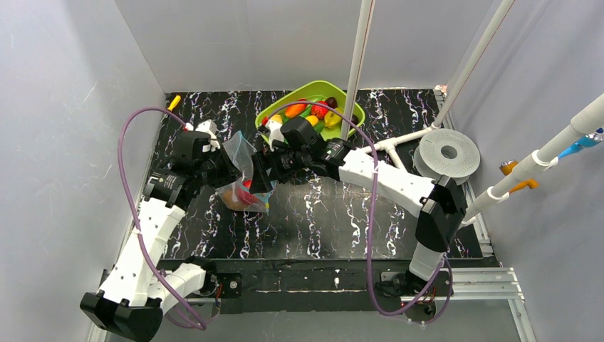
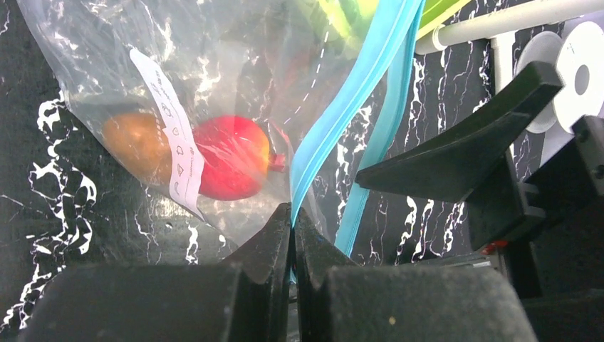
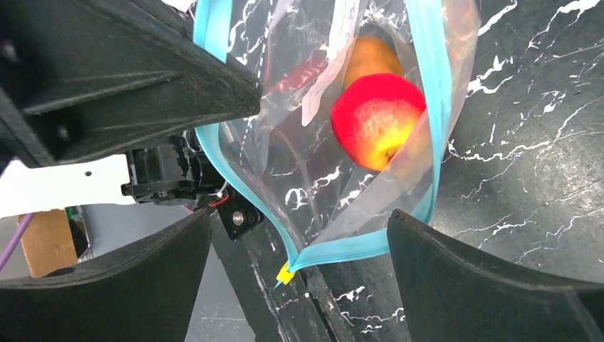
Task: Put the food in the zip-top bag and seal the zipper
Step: Place the fake fruit in the zipper food storage bag, then pick up the fake fruit from the bin, then place the fake fruit in the zipper food storage bag.
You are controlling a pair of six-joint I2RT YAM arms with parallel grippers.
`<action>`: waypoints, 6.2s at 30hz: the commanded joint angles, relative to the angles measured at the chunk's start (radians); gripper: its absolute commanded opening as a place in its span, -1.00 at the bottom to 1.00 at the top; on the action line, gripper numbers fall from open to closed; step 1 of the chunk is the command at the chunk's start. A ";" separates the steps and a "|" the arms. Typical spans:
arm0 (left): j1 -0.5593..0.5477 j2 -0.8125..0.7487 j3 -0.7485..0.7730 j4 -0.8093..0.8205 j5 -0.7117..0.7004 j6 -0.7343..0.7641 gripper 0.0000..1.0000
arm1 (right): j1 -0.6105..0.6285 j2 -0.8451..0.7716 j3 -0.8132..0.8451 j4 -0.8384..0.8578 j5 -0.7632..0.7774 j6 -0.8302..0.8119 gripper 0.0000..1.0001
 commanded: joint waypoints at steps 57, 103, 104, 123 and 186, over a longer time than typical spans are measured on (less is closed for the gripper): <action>-0.003 0.221 0.144 -0.202 -0.103 0.168 -1.00 | -0.217 0.629 0.758 -0.103 0.464 -0.338 -0.06; -0.002 0.234 0.152 -0.202 -0.082 0.154 -1.00 | -0.236 0.759 0.708 -0.246 0.477 -0.495 0.43; -0.003 0.233 0.153 -0.203 -0.084 0.154 -1.00 | -0.236 0.755 0.696 -0.255 0.478 -0.493 0.42; -0.003 0.227 0.126 -0.174 -0.056 0.117 -1.00 | -0.235 0.629 0.798 -0.208 0.520 -0.483 -0.30; 0.007 0.120 0.065 -0.025 0.206 -0.038 -1.00 | -0.048 0.097 0.263 -0.184 0.138 0.122 0.64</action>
